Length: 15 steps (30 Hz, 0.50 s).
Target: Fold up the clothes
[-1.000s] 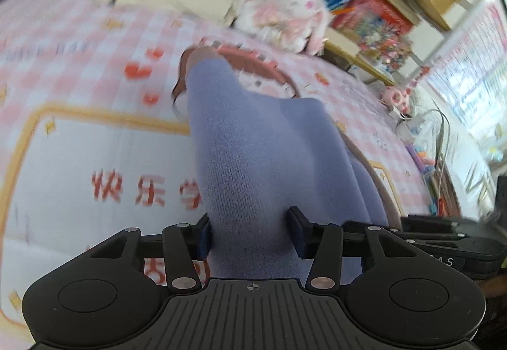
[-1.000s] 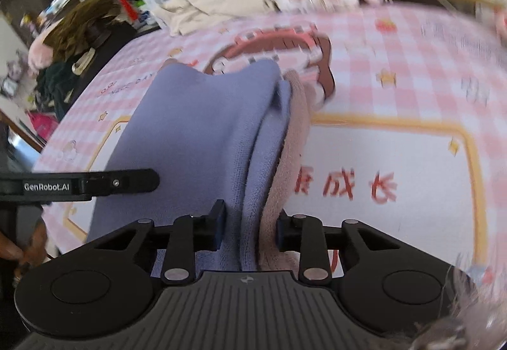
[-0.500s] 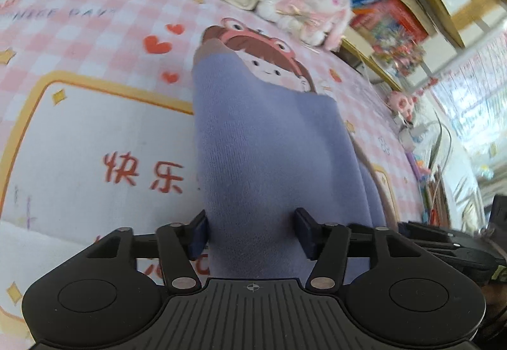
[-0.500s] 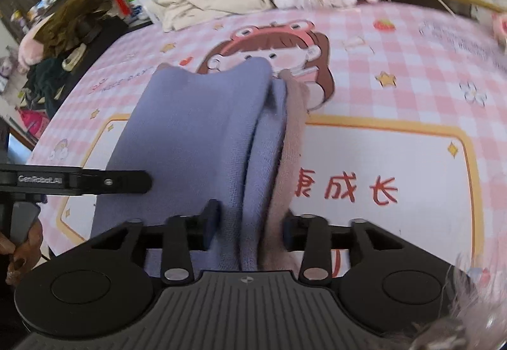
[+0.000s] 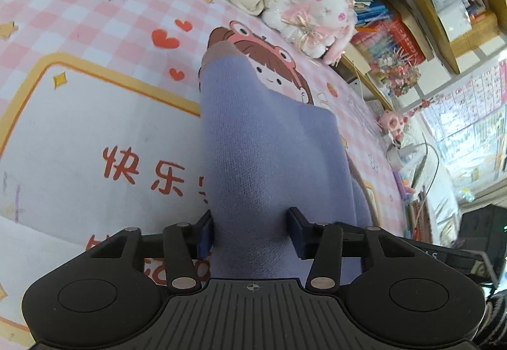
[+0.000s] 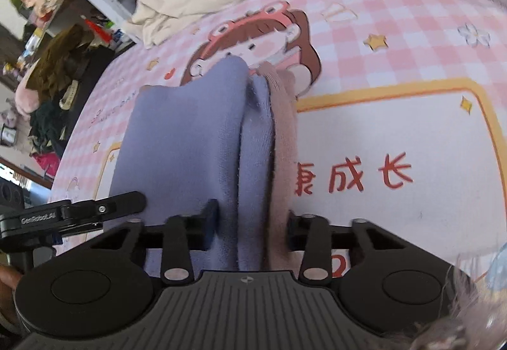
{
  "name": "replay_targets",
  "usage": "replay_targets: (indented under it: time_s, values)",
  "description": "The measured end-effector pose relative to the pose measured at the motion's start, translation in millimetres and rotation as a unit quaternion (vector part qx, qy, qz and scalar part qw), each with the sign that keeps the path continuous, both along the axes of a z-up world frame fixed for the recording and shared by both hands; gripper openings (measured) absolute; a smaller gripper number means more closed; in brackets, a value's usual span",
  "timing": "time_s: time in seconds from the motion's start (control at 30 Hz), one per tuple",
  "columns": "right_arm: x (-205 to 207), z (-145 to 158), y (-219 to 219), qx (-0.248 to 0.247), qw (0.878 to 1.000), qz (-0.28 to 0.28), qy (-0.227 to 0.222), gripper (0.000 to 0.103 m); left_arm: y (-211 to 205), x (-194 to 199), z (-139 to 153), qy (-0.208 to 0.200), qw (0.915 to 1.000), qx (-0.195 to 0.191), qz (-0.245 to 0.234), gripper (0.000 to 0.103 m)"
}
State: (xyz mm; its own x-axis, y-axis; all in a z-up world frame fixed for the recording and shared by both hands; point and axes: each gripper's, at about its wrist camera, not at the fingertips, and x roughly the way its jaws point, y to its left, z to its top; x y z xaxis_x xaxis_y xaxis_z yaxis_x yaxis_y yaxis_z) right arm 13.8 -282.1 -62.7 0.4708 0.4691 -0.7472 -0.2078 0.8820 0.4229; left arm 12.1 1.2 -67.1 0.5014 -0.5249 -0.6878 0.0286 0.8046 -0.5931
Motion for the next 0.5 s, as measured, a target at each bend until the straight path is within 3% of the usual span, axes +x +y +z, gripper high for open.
replay_targets:
  time_s: [0.1, 0.17, 0.5]
  values:
    - [-6.0, 10.3, 7.4, -0.019, 0.999, 0.010, -0.033, 0.026, -12.1, -3.6, 20.5, -0.048, 0.9973, 0.051, -0.024, 0.042]
    - [-10.0, 17.2, 12.4, -0.031, 0.998, 0.017, -0.056, 0.026, -12.5, -3.2, 32.3, -0.076, 0.9946, 0.064, -0.030, 0.042]
    - [16.8, 52.5, 44.9, -0.057, 0.992, 0.036, -0.111, 0.026, 23.6, 23.8, 50.7, -0.108, 0.9933, 0.039, -0.011, 0.042]
